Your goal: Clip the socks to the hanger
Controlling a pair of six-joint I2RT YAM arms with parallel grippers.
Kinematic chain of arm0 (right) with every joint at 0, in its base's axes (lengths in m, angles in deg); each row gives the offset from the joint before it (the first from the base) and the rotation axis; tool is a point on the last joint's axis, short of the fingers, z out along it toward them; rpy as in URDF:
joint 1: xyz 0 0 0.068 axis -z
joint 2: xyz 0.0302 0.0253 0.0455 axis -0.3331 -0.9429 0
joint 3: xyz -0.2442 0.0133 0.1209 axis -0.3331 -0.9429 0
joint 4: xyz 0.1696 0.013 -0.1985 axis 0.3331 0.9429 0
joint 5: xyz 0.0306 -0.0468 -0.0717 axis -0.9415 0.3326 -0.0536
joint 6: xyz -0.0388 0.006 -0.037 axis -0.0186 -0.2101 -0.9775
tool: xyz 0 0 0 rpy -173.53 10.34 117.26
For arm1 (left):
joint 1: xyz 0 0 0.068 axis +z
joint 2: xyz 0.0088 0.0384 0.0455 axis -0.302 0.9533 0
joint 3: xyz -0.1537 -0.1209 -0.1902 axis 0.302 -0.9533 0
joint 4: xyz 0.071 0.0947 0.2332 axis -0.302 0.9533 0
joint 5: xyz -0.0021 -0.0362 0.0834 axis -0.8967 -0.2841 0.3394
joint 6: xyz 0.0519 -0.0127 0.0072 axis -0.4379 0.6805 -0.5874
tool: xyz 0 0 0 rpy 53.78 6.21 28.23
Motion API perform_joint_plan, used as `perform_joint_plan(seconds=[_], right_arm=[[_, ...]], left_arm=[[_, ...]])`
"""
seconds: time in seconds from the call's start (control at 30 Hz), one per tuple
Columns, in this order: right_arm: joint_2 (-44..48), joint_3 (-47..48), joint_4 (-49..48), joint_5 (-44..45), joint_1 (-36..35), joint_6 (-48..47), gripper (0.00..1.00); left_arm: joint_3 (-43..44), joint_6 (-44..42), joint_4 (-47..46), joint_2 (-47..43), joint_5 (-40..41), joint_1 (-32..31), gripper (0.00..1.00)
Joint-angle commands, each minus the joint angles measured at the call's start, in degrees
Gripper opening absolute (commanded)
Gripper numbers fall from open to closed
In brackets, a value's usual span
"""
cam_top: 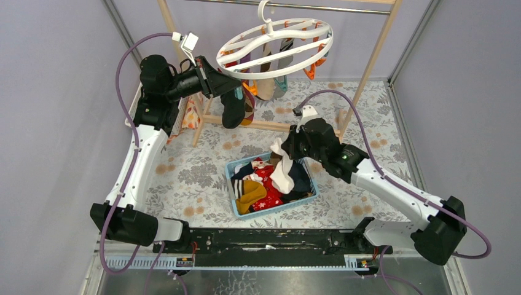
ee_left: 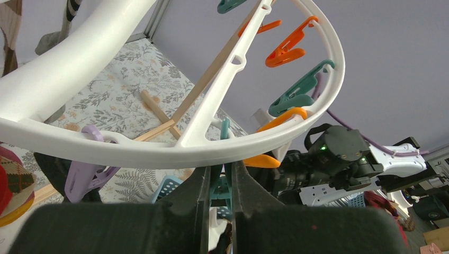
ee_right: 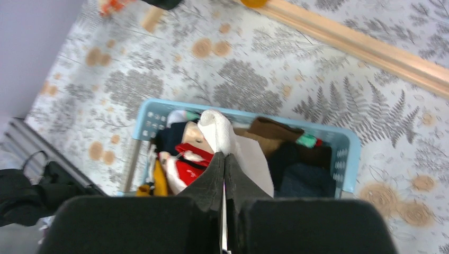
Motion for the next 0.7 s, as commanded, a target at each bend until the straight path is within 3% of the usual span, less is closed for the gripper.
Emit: perform_joint_plan(seconds=[0.0, 0.37, 0.53, 0.67], right_arm=[[2.9, 2.8, -5.0, -8.1, 0.4, 1.2, 0.0], [7.4, 2.2, -20.2, -23.8, 0.4, 11.6, 0.0], [8.2, 2.5, -23.2, -24.0, 0.4, 13.5, 0.0], [7.4, 5.2, -19.0, -20.7, 0.4, 6.9, 0.0]], left_arm=[[1.4, -0.8, 0.6, -0.5, -1.7, 0.3, 0.03], [1.4, -0.2, 0.3, -1.0, -1.8, 0.3, 0.03], [1.3, 0.0, 0.2, -1.5, -1.7, 0.3, 0.03], [1.1, 0.0, 0.1, -1.8, -1.8, 0.3, 0.03]])
